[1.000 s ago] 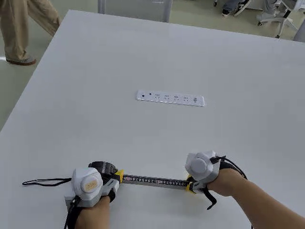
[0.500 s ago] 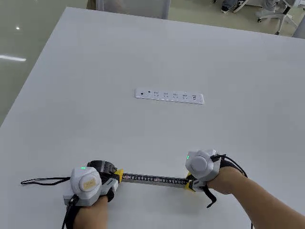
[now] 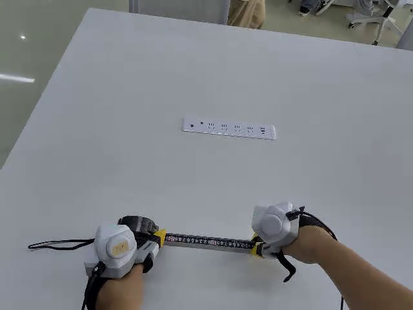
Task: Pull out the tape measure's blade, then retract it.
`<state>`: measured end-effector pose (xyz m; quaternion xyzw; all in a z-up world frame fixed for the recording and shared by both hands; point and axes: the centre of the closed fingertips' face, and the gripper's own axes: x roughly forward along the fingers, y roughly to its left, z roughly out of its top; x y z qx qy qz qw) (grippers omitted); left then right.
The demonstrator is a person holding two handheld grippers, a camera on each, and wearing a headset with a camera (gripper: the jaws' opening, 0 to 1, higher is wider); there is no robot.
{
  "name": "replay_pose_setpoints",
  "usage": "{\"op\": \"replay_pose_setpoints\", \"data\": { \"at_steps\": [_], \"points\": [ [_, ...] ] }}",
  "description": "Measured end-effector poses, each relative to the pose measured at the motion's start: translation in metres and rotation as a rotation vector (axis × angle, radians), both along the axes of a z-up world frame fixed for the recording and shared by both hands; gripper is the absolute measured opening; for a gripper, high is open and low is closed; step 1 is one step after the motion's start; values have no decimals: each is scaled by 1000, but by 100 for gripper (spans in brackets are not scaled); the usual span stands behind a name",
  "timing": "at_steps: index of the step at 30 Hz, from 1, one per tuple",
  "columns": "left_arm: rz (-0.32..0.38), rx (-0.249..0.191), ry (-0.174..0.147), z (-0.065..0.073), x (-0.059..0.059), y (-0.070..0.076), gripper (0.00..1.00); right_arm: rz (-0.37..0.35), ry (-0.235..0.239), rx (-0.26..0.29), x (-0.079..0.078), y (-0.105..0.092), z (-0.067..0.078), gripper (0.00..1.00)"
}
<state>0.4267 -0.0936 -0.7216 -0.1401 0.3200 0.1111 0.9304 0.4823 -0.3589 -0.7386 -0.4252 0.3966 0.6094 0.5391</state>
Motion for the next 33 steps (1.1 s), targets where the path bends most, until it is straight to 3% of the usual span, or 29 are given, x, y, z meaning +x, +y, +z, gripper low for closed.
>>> {"op": "replay_pose_setpoints", "data": {
  "at_steps": [3, 19, 33],
  "points": [
    [-5, -6, 1, 0, 0, 0, 66, -25, 8, 8, 2, 1, 0, 14],
    [-18, -31, 9, 1, -2, -1, 66, -8, 9, 10, 6, 6, 0, 14],
    [-31, -41, 20, 0, -2, -1, 66, 19, 28, 23, 2, 23, 1, 14]
  ]
}}
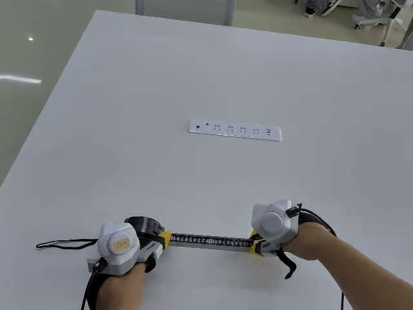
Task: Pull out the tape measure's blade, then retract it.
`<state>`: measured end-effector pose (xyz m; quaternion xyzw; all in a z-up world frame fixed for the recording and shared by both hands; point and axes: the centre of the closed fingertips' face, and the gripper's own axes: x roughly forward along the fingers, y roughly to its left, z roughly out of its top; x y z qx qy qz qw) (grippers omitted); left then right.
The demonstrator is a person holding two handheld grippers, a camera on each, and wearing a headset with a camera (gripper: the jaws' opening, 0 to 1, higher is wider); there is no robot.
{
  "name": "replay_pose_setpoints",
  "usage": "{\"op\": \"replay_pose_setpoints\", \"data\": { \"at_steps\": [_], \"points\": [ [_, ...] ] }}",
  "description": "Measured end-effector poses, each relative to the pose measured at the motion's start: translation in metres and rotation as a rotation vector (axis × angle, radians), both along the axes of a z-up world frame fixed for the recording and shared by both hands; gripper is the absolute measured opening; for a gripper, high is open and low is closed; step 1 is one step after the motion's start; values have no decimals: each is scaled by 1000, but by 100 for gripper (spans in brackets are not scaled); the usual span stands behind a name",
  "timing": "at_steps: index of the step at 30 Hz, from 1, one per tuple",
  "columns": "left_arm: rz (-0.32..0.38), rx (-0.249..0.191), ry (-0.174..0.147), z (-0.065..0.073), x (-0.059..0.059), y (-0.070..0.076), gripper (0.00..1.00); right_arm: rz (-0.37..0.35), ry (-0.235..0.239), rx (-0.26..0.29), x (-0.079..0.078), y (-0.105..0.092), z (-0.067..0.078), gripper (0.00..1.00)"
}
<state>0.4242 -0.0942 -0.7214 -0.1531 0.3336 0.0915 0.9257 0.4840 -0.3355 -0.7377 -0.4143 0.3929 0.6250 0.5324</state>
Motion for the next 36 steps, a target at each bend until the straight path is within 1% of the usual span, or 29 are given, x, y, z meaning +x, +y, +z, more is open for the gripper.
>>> {"op": "replay_pose_setpoints", "data": {
  "at_steps": [11, 12, 14, 22, 36],
  "points": [
    [-9, -4, 3, 0, 0, 0, 66, -5, 7, 3, -2, 8, 0, 14],
    [-10, -4, 4, 0, 0, -1, 66, 0, 6, 3, -2, 8, -2, 14],
    [-10, -4, 4, -1, 0, -1, 66, 2, 8, 4, -4, 10, 1, 15],
    [-10, -4, 4, 0, 0, -1, 66, 2, 5, -3, -6, 16, 1, 15],
    [-10, -7, 5, 0, 0, -1, 66, 4, 11, 4, -9, 29, 0, 15]
  ]
}}
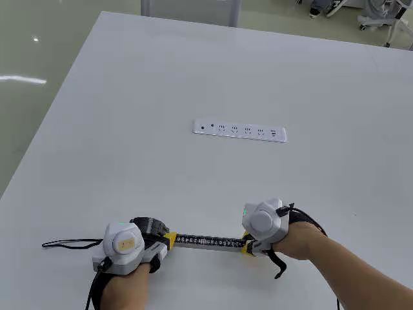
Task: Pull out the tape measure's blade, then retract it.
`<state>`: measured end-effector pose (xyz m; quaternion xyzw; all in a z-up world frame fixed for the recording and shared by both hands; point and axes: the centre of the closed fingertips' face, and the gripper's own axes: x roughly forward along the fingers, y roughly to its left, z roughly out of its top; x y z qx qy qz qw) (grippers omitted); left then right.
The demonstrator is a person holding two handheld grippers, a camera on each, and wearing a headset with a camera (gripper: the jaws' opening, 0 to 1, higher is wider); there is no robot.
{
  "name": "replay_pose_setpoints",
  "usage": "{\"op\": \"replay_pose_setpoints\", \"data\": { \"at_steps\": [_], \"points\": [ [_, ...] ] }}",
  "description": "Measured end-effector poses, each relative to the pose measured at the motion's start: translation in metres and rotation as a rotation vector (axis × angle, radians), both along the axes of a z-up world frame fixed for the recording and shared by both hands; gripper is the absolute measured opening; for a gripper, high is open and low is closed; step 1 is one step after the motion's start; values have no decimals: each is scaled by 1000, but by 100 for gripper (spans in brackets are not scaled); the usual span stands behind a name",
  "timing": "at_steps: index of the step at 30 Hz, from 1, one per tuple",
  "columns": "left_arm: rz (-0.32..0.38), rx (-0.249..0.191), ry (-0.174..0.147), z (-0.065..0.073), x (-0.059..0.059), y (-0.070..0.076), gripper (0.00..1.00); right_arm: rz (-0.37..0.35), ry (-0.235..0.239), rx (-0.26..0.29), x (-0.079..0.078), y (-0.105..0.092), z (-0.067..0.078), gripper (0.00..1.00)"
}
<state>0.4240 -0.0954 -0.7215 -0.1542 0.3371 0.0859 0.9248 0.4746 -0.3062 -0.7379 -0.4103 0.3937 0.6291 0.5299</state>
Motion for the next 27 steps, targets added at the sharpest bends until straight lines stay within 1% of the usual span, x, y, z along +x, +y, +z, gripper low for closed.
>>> {"op": "replay_pose_setpoints", "data": {
  "at_steps": [5, 10, 27],
  "points": [
    [3, 0, -2, 0, 0, 0, 67, -3, 0, -1, 1, 1, -1, 15],
    [4, -10, -4, 0, 0, 0, 67, -5, 2, 4, 0, 3, 1, 15],
    [-10, -33, -1, 1, -1, 0, 66, 5, 21, 21, -6, 19, 4, 15]
  ]
}}
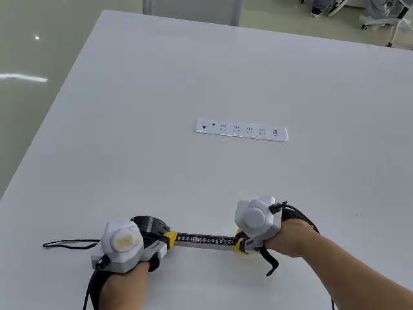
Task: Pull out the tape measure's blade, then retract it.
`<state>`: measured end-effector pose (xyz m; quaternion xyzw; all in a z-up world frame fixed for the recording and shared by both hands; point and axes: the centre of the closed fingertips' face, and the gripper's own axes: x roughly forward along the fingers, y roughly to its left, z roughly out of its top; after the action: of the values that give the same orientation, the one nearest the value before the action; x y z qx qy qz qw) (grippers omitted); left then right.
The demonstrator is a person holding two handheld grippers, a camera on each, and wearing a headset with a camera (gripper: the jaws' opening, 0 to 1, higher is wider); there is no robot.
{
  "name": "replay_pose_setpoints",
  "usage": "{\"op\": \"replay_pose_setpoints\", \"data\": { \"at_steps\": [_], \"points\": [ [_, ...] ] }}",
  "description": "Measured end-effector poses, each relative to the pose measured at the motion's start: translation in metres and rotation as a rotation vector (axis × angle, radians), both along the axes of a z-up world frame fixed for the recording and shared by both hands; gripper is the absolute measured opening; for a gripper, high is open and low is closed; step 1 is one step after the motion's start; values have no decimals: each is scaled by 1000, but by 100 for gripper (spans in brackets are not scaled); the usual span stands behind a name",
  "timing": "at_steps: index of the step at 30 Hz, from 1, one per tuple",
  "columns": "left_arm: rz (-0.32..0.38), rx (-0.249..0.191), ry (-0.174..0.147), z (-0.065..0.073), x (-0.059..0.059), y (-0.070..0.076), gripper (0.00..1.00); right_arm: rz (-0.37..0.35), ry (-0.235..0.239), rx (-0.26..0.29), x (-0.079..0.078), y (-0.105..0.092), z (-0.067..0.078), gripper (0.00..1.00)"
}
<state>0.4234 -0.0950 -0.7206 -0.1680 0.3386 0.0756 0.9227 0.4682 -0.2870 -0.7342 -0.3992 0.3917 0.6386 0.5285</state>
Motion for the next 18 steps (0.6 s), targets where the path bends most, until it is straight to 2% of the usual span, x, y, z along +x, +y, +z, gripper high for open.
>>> {"op": "replay_pose_setpoints", "data": {
  "at_steps": [18],
  "points": [
    [-3, -11, 4, 0, 1, 1, 67, 0, 10, 5, -5, 18, 1, 15]
  ]
}}
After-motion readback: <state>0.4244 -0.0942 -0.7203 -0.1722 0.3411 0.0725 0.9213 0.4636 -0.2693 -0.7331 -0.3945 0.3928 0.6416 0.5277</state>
